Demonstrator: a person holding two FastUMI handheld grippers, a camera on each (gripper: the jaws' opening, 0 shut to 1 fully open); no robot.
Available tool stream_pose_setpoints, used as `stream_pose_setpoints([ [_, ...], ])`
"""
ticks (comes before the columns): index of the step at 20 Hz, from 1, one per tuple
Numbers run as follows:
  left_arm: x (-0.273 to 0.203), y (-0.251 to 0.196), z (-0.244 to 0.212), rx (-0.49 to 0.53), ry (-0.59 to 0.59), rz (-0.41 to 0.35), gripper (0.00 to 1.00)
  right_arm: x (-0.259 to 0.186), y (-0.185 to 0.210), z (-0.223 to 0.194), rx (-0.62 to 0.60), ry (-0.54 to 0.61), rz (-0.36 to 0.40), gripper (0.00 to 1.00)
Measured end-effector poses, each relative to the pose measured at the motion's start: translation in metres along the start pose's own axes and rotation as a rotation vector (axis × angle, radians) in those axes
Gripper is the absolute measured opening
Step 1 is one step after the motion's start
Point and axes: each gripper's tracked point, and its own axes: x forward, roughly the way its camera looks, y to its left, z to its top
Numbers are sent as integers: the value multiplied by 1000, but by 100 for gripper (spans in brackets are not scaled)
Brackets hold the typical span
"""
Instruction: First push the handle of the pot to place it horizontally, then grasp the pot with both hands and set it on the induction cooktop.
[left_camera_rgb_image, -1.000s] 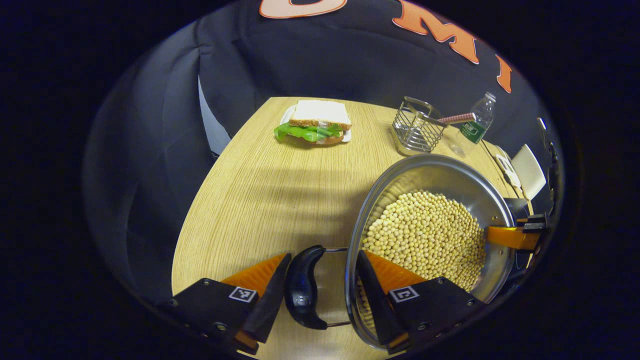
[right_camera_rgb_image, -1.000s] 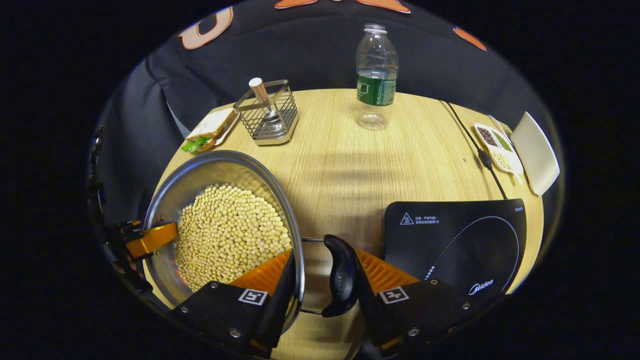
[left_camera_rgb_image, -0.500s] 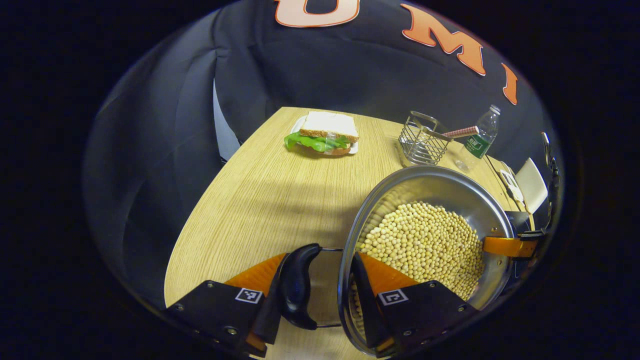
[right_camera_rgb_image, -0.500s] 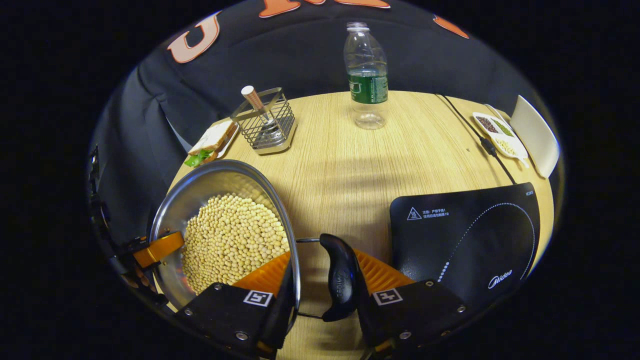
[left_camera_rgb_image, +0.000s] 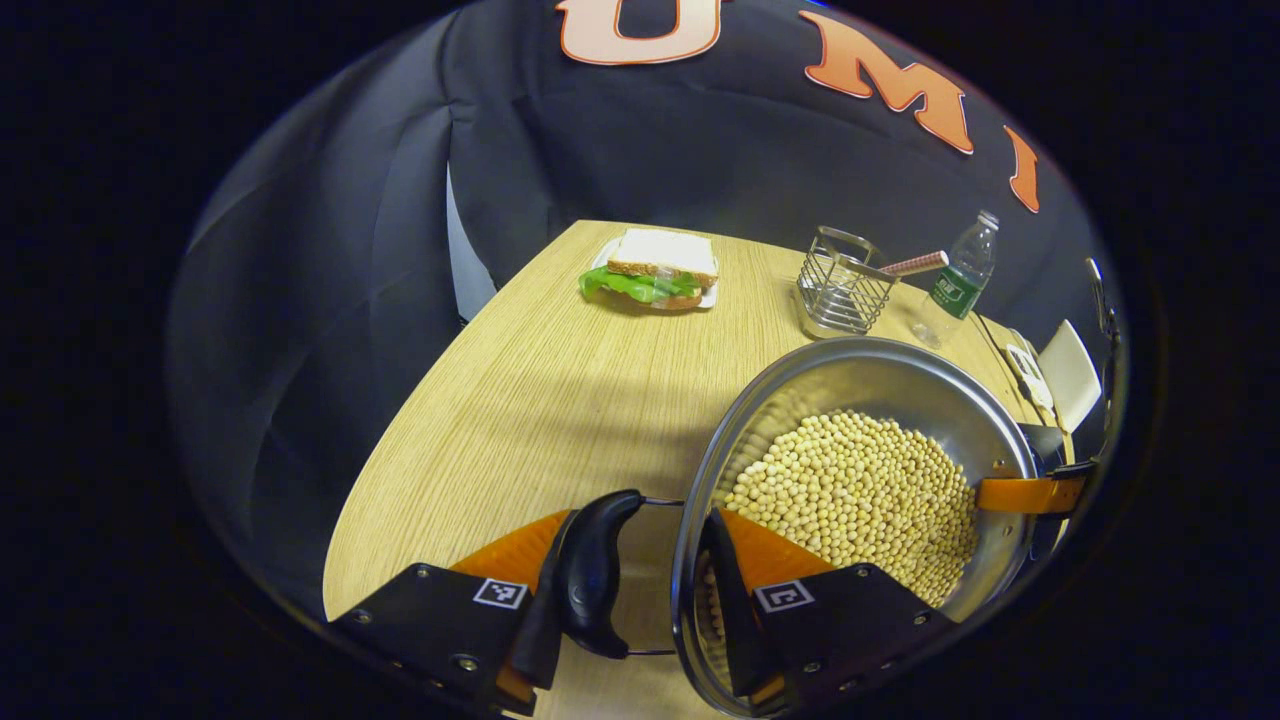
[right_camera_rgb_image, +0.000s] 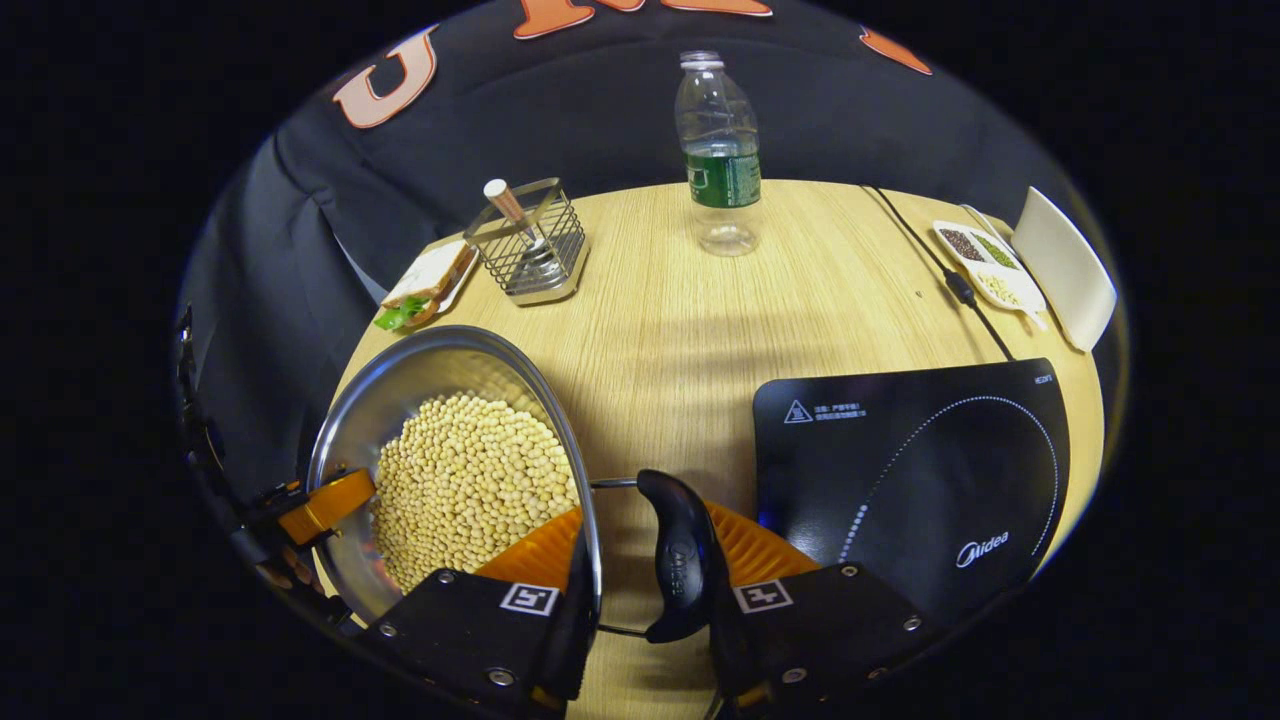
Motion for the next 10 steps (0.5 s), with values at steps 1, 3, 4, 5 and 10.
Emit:
stream_pose_setpoints([
  [1,-1,0,3,7,-16,2,67,-1,-1,-1,3,-10,1,49],
  [3,-4,3,7,30,-45,2,67,-5,-5,3,10,-33,5,49],
  [4,-6,5,9,43,-56,2,67,-7,-7,4,21,-40,6,49],
  [5,-8,5,12,54,-72,0,67,-9,-8,4,25,-53,7,45],
  [10,3,3,8,91,-107,-20,67,-34,-25,15,50,-98,-9,49],
])
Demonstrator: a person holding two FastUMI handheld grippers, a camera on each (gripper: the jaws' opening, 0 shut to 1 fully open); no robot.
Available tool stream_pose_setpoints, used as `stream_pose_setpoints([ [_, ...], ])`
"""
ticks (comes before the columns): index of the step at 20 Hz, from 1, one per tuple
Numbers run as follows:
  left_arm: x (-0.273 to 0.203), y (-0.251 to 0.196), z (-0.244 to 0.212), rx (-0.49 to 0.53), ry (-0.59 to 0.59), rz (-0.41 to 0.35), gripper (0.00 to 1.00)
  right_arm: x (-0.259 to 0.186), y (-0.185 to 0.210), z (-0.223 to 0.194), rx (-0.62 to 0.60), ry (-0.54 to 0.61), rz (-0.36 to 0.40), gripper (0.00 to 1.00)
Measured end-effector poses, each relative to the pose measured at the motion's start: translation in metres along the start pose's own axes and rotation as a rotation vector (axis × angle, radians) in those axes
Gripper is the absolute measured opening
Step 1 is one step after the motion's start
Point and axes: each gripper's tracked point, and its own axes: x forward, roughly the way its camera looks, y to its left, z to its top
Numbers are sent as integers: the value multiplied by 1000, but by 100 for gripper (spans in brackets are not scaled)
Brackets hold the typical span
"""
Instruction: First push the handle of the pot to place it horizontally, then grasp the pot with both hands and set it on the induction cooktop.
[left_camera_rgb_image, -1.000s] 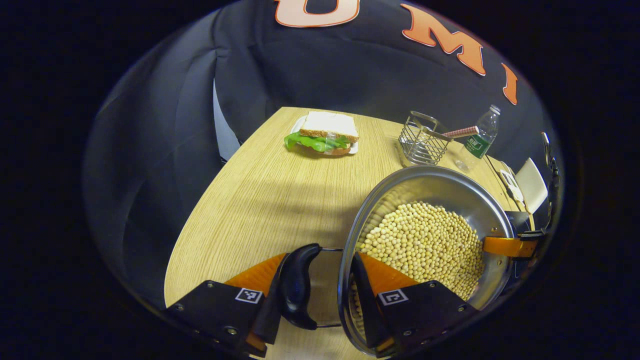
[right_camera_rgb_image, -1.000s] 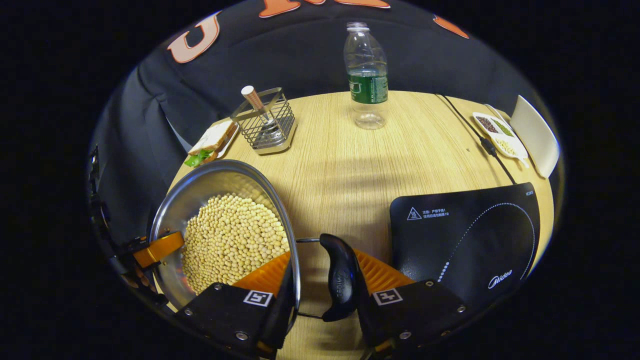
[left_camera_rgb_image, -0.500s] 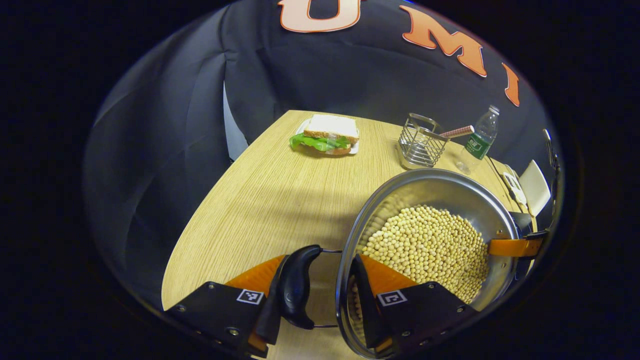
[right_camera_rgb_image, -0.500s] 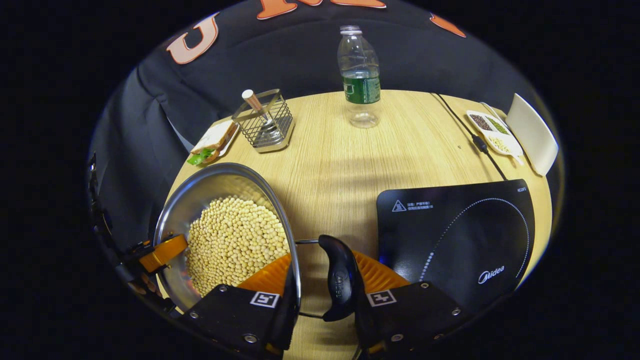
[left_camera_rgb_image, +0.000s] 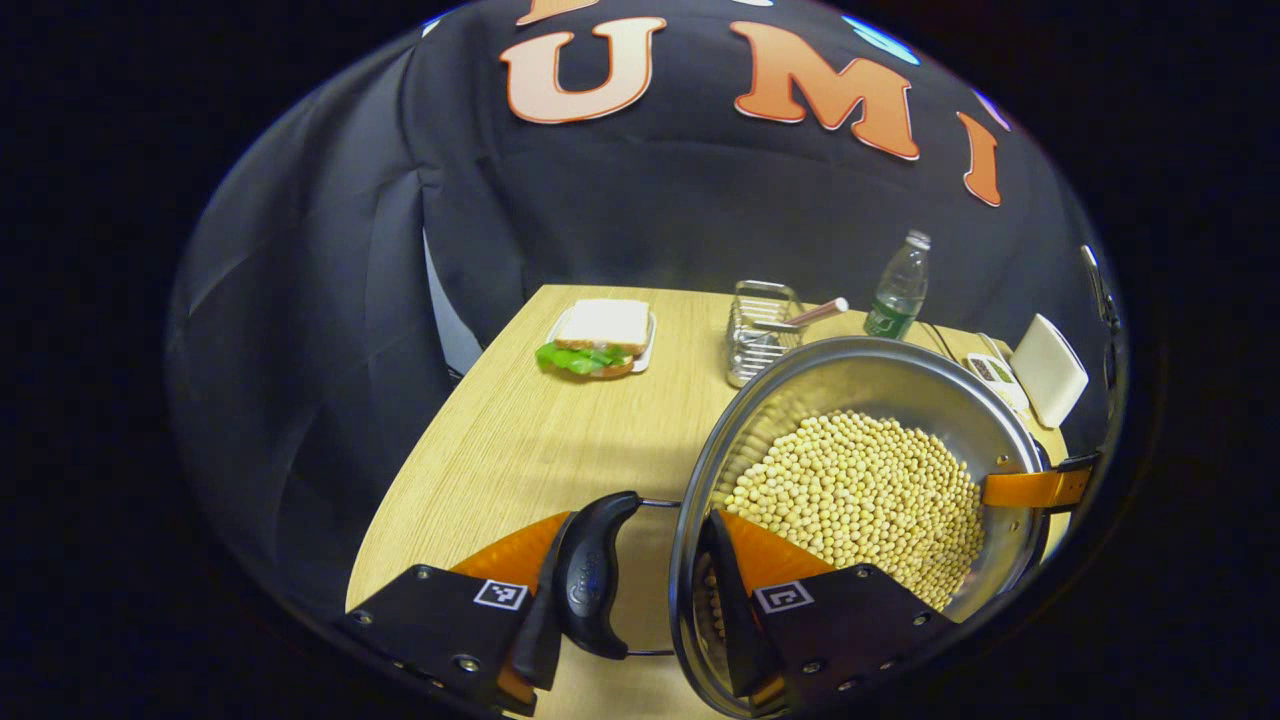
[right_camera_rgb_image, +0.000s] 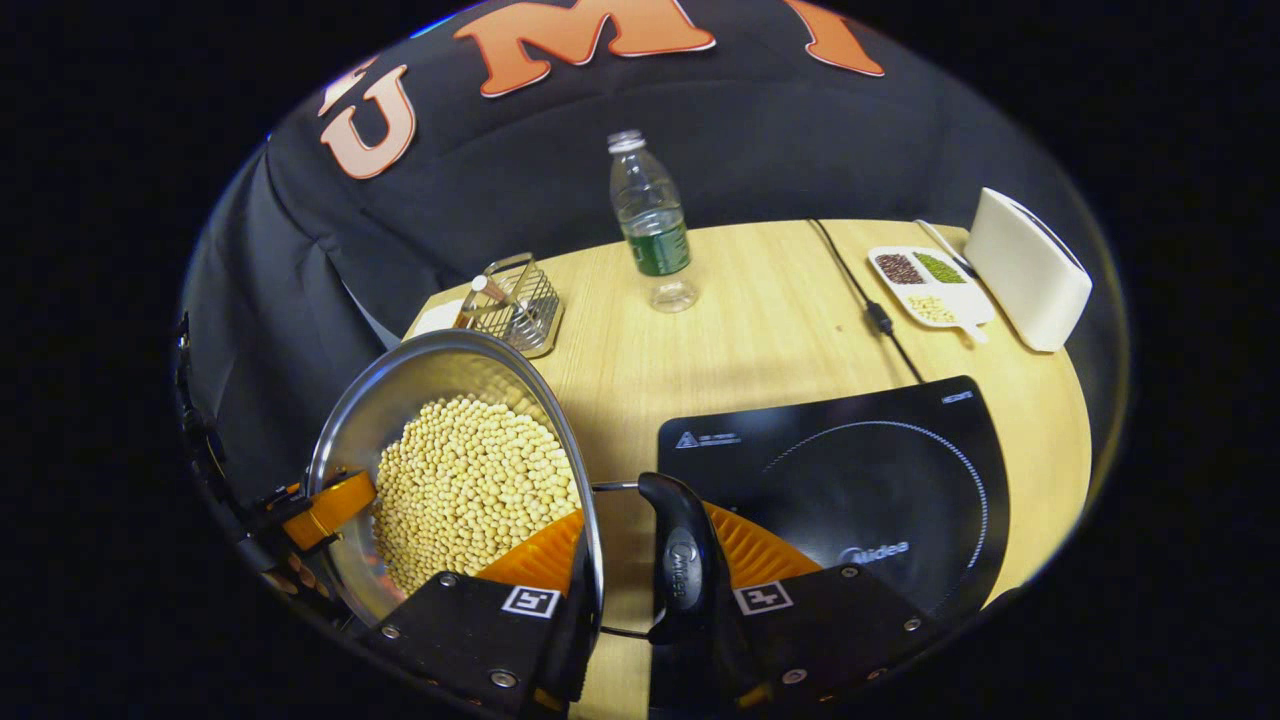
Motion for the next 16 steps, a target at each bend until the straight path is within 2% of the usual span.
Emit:
stream_pose_setpoints([
  [5,6,2,5,30,-17,-30,67,-13,-4,3,21,-31,-26,49],
  [6,5,3,5,41,-20,-36,67,-12,-3,2,29,-38,-32,44],
  [7,7,3,7,49,-26,-45,66,-11,-2,0,30,-42,-38,49],
  [9,10,3,7,66,-36,-61,66,-11,-2,1,40,-52,-52,49],
  [11,10,5,10,72,-40,-77,66,-8,-3,2,51,-65,-65,49],
  [12,12,5,8,75,-41,-84,66,-8,-3,3,57,-71,-71,44],
  [13,15,4,8,79,-42,-92,66,-10,-5,3,59,-74,-79,49],
  [14,17,2,7,82,-44,-99,66,-9,-4,4,65,-78,-86,49],
  [15,19,1,6,86,-45,-108,66,-8,-5,2,67,-82,-92,44],
  [16,20,2,7,91,-49,-116,66,-7,-4,2,75,-89,-98,49],
])
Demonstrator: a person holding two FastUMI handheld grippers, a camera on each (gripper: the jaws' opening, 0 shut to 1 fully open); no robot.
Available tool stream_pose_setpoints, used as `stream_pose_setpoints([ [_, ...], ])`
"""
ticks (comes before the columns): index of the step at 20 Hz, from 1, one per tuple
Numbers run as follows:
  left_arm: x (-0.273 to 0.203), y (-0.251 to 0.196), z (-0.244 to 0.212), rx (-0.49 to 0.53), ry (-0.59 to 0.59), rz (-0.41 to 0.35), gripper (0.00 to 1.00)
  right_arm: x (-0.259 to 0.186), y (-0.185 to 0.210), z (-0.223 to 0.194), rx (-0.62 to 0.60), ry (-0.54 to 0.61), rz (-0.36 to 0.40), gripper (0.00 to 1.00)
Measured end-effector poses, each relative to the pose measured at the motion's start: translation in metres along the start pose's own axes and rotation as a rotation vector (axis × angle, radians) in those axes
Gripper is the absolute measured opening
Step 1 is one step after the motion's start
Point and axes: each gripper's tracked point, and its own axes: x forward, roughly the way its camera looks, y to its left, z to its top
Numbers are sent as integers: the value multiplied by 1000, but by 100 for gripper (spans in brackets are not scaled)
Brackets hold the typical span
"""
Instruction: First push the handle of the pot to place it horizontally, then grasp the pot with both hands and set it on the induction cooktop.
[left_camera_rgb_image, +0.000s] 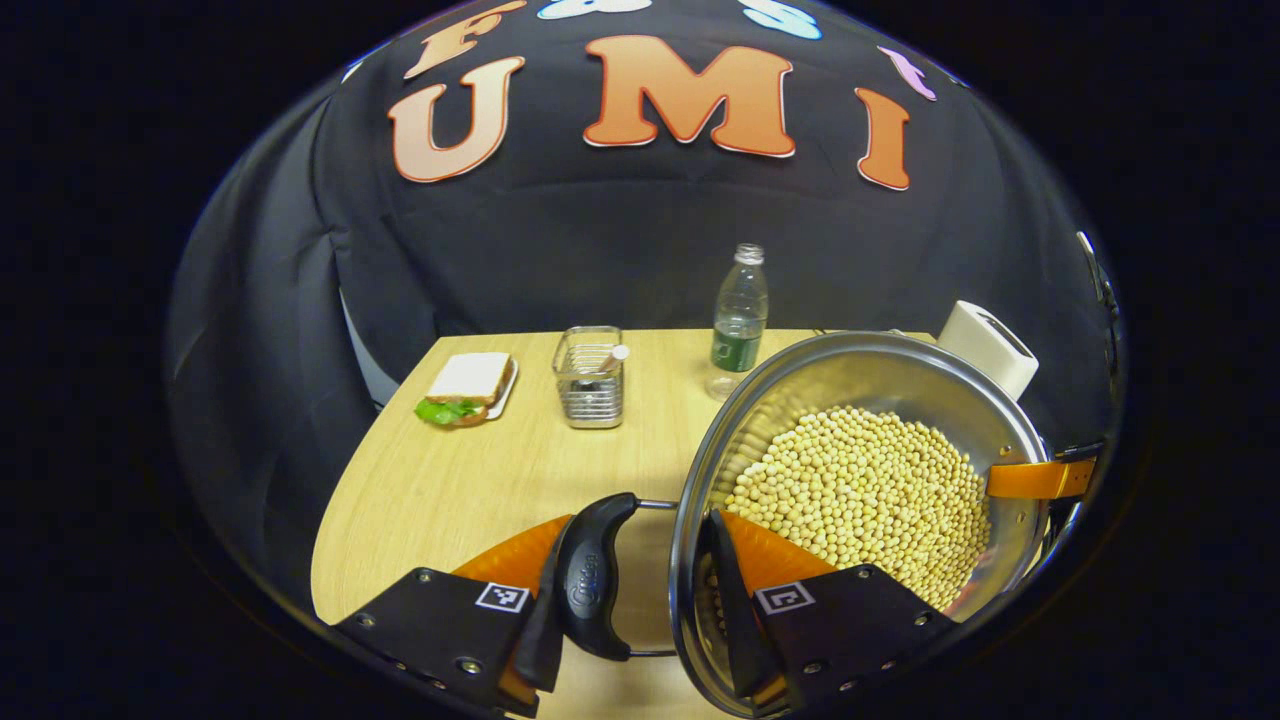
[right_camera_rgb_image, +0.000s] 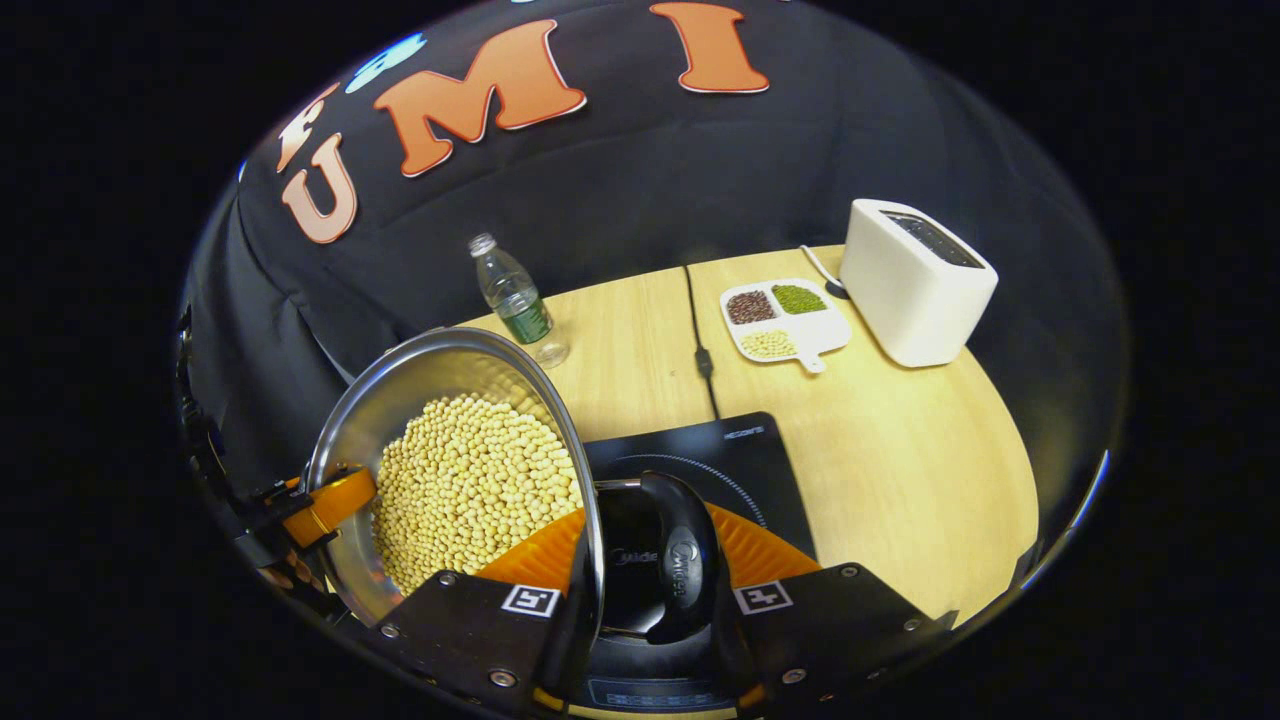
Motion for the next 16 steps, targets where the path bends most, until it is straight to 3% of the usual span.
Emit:
stream_pose_setpoints([
  [5,5,0,3,30,0,-41,66,0,2,-5,34,-5,-32,49],
  [7,8,-1,4,39,7,-54,66,1,4,-5,44,0,-43,44],
  [8,10,-1,5,43,13,-57,66,1,5,-5,48,4,-48,49],
  [16,11,-1,12,49,64,-62,67,14,14,-11,57,49,-66,49],
])
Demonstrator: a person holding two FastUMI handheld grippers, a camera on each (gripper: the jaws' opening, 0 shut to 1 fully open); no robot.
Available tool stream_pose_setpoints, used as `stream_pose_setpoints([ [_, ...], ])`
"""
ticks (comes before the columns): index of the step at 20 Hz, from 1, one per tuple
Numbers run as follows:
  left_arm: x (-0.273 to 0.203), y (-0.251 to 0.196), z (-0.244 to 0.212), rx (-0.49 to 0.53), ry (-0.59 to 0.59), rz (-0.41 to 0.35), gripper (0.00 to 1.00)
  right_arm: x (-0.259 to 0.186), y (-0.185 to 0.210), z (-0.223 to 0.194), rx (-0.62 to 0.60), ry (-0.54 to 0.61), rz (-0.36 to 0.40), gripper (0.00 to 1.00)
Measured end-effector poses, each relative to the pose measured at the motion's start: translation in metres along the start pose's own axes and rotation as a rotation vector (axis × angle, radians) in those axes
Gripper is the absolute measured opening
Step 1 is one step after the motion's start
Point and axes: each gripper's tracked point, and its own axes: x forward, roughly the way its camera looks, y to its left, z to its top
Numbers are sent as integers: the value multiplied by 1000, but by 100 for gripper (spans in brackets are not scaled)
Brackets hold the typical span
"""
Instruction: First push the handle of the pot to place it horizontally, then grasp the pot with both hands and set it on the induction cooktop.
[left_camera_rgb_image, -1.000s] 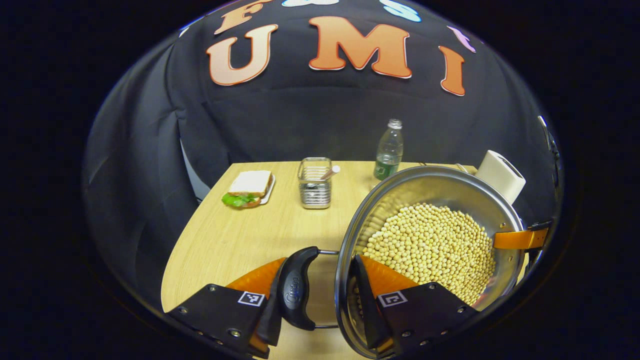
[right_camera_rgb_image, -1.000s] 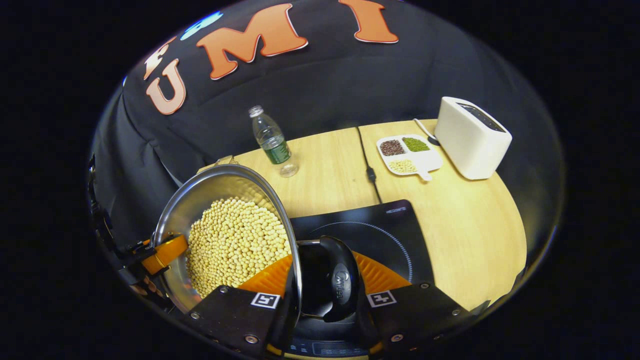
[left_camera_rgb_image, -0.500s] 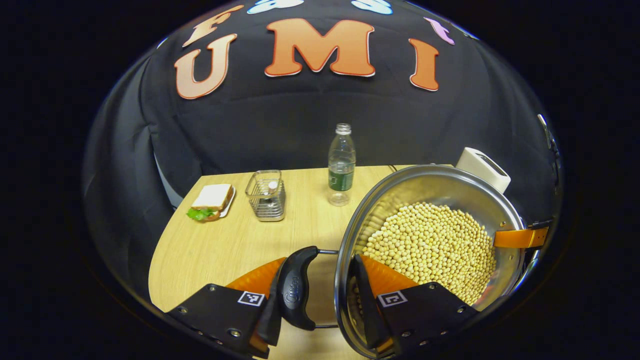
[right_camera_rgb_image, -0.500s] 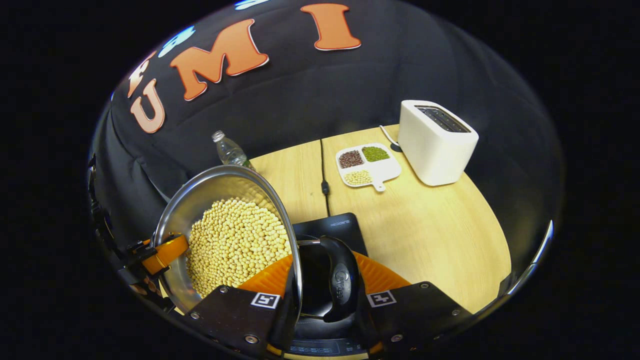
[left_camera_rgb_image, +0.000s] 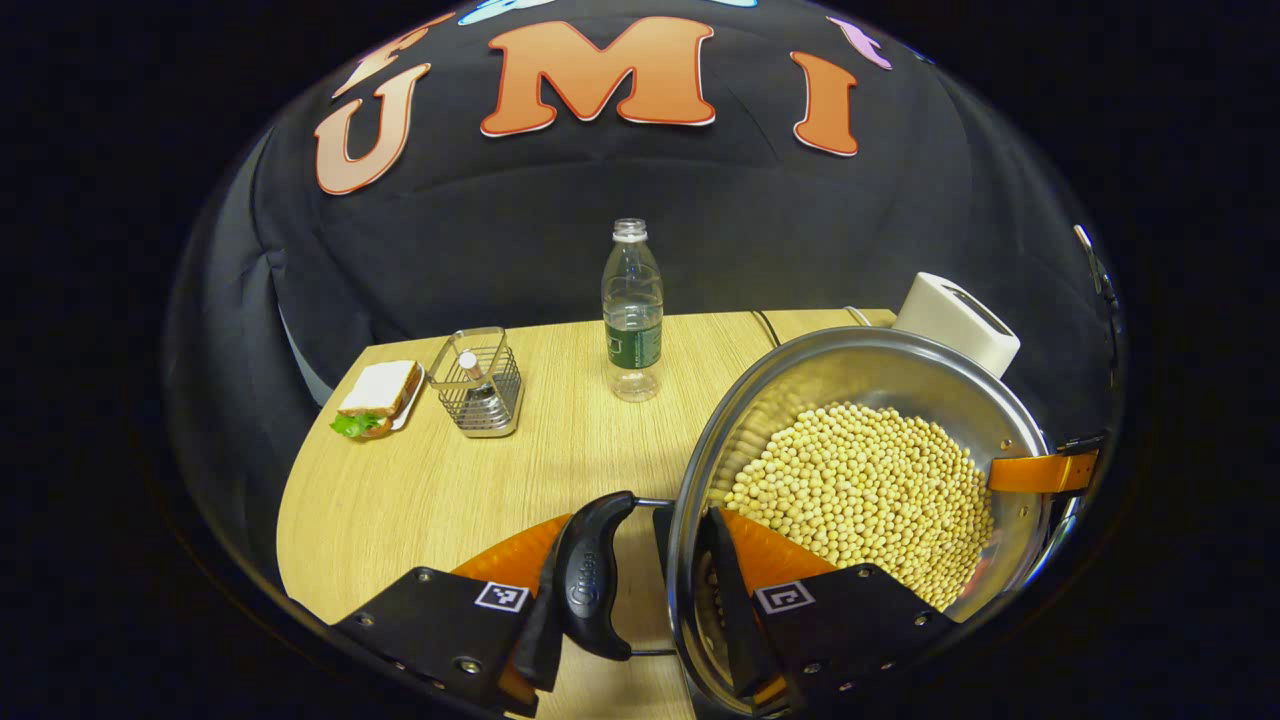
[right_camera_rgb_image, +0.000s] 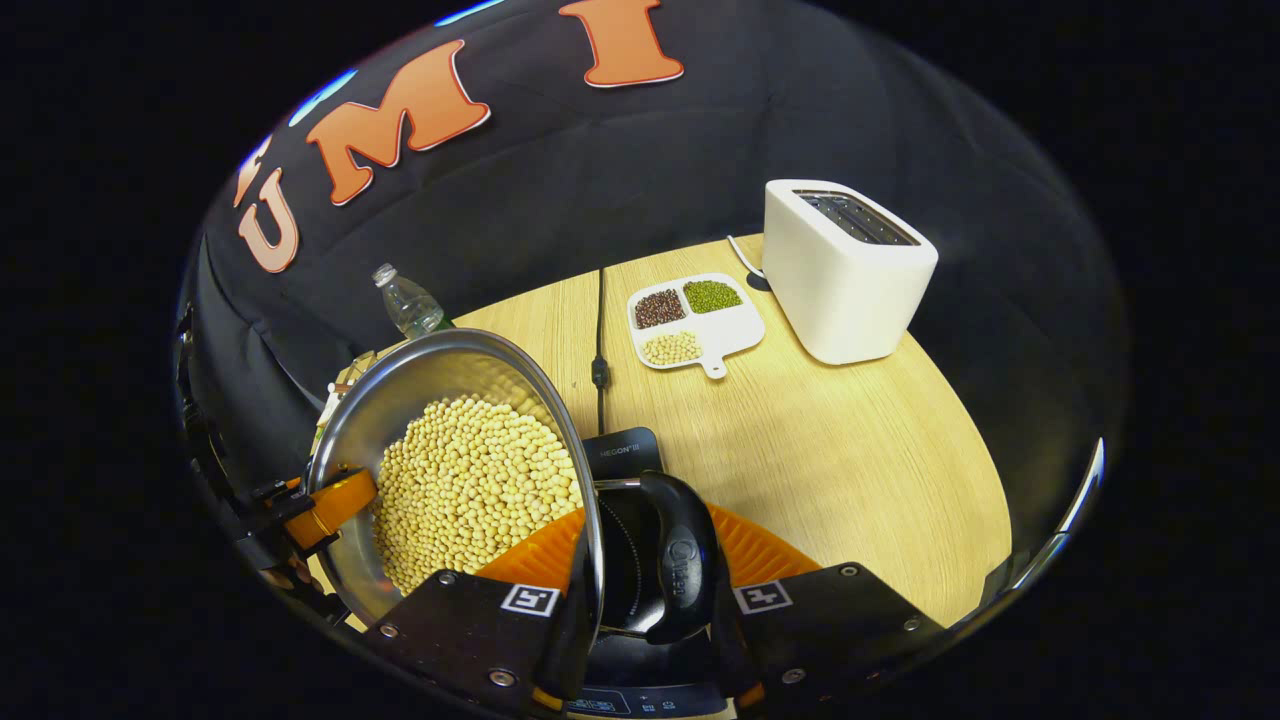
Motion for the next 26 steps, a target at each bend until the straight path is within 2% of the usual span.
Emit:
stream_pose_setpoints([
  [2,-1,-1,2,1,18,3,66,-13,-6,-2,4,16,0,48],
  [8,2,-3,2,-3,71,8,67,2,0,1,-1,68,-5,49],
  [9,3,-4,2,-1,79,9,67,0,-1,2,1,74,-6,44],
  [10,1,-4,2,-2,86,10,67,-9,-1,1,0,83,-6,49],
  [19,3,-4,6,-19,104,10,67,3,-4,0,4,110,0,49],
  [21,0,-7,-2,-16,127,9,70,4,-5,0,11,103,-2,55],
  [25,-16,-3,-2,-30,128,41,79,-22,3,33,-10,-42,-16,69],
  [26,-23,4,3,-36,116,50,80,-35,3,45,-25,-80,-30,77],
])
